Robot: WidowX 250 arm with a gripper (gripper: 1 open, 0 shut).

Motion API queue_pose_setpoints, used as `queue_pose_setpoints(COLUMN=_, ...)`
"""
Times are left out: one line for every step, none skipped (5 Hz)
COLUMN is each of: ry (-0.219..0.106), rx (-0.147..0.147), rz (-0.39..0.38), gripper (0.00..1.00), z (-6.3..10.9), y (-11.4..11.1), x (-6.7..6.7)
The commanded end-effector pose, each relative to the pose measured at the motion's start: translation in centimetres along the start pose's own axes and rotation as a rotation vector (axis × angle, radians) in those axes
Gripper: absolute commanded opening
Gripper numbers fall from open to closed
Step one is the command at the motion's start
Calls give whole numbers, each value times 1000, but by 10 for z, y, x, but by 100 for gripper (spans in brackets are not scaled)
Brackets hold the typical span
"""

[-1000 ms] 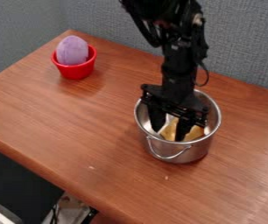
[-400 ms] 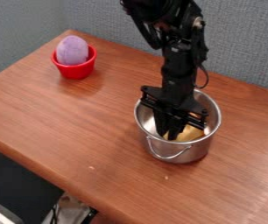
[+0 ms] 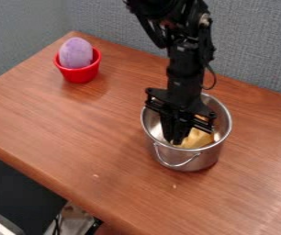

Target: Remove the yellow object from the metal pot

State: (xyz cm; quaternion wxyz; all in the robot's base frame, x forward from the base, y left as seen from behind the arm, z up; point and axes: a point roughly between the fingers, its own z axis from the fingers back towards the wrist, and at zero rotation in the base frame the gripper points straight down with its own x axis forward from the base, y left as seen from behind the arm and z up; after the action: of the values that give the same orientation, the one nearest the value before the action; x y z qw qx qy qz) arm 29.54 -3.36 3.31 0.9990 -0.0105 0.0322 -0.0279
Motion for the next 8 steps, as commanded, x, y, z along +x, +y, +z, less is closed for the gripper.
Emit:
queue_pose_setpoints(ry=-85, rx=-14, rz=11, gripper=0, z=28, y=3, x=9)
queue_pose_setpoints(ry=-94, rx=-17, rz=8, gripper=0, z=33, y=4, x=10)
queue_pose_setpoints(ry=-101, rx=-22, rz=5, gripper=100, z=37, y=4, x=10)
queue_pose_setpoints(ry=-105, rx=-24, rz=1, gripper=0, z=40, y=4, x=10)
queue_pose_setpoints(ry=-103, rx=-25, rz=-2, gripper=0, z=39, y=4, x=10)
queue_pose_setpoints(ry=-111, rx=-32, rz=-6, gripper=0, z=43, y=4, x=9)
queue_pose_setpoints(ry=-120, rx=-38, rz=-9, gripper=100, z=48, y=5, x=9)
queue_pose_setpoints(ry=-120, rx=-39, rz=-11, gripper=100, z=48, y=4, x=9)
